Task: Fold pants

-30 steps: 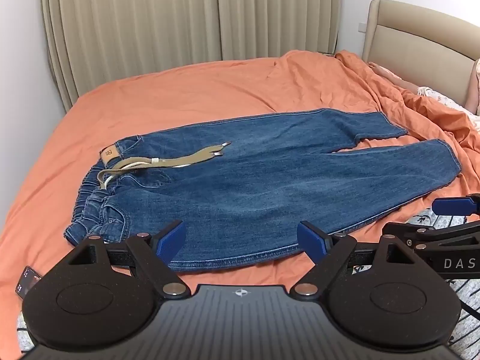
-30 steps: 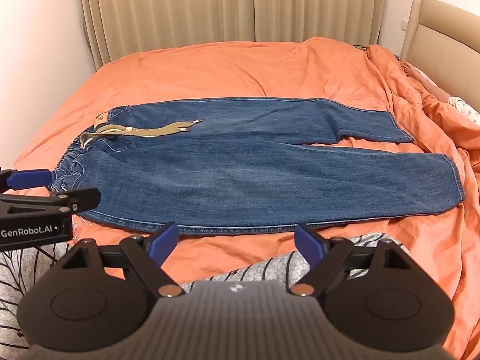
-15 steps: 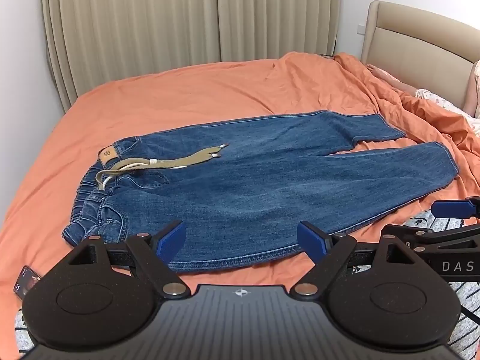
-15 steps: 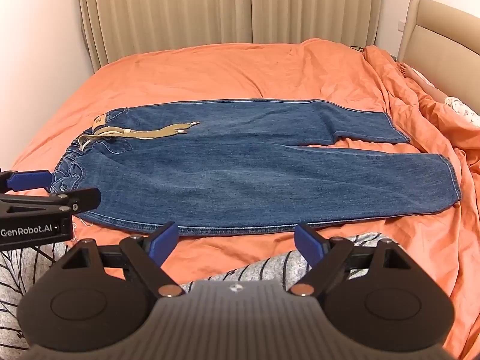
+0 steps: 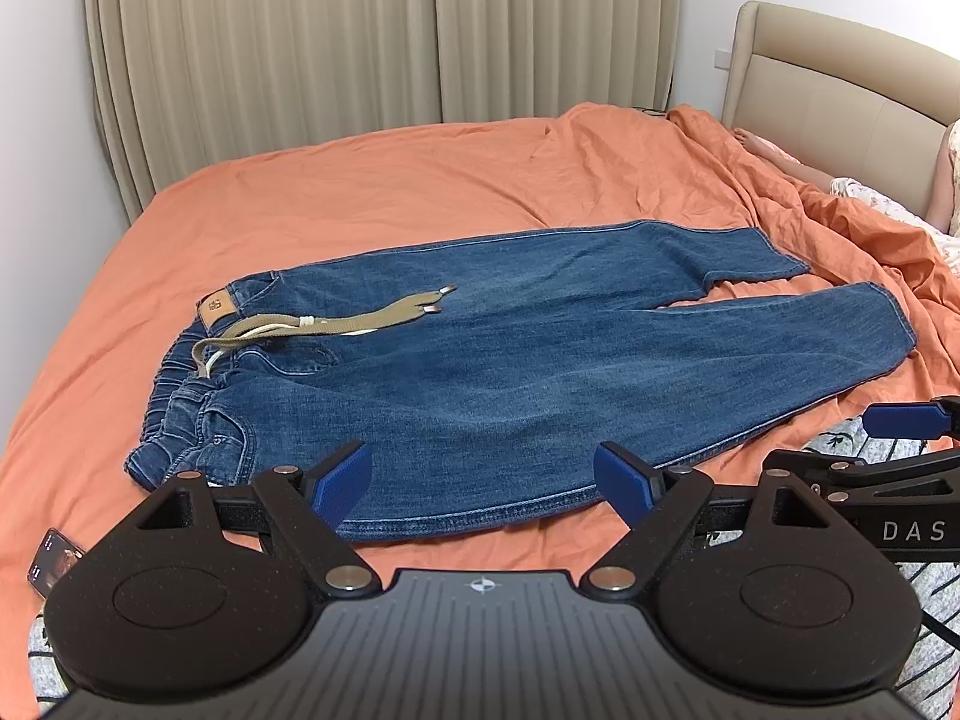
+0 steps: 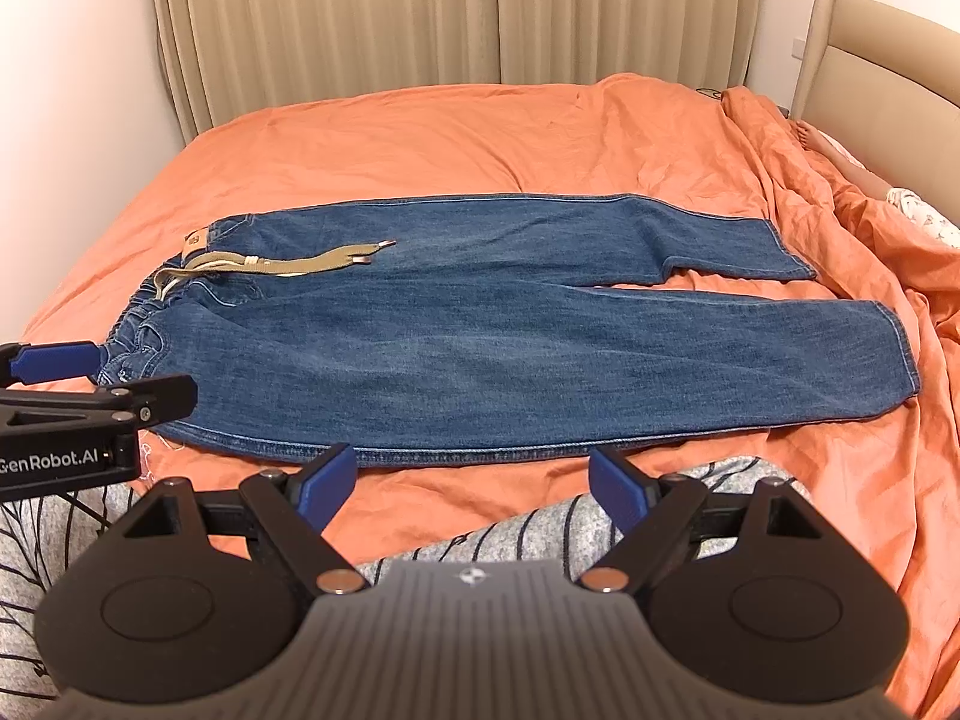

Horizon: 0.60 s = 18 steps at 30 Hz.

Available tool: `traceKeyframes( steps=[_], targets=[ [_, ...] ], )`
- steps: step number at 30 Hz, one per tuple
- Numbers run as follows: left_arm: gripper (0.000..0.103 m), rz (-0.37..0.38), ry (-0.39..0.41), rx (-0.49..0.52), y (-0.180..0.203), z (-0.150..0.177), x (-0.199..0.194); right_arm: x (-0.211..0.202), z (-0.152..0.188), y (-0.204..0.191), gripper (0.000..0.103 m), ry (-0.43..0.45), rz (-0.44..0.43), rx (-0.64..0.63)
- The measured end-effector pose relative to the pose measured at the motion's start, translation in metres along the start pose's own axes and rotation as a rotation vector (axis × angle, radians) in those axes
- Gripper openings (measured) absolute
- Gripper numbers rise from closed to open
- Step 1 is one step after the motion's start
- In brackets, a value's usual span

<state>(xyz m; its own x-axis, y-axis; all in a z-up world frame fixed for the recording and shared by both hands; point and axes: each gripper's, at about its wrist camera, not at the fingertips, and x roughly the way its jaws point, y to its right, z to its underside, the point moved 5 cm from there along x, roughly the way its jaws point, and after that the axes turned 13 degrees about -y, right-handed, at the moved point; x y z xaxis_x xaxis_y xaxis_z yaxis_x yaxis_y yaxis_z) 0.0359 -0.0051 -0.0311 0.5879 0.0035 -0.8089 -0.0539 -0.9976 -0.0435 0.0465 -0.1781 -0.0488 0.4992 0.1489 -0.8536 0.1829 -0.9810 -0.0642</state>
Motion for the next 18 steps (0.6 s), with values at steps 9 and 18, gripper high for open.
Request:
traceKeyframes(
  steps=[9,18],
  targets=[
    [0.098,0.001,0.0,0.0,0.0004,0.0008,-0.0007,-0.0004,0.0005,0.0008,0.081,-0.001,-0.001,0.002],
    [0.098,0.001,-0.001,-0.001,0.0021,0.0026,-0.0022,-0.0003,0.0003,0.0005,0.081,-0.003,-0.002,0.001]
  ],
)
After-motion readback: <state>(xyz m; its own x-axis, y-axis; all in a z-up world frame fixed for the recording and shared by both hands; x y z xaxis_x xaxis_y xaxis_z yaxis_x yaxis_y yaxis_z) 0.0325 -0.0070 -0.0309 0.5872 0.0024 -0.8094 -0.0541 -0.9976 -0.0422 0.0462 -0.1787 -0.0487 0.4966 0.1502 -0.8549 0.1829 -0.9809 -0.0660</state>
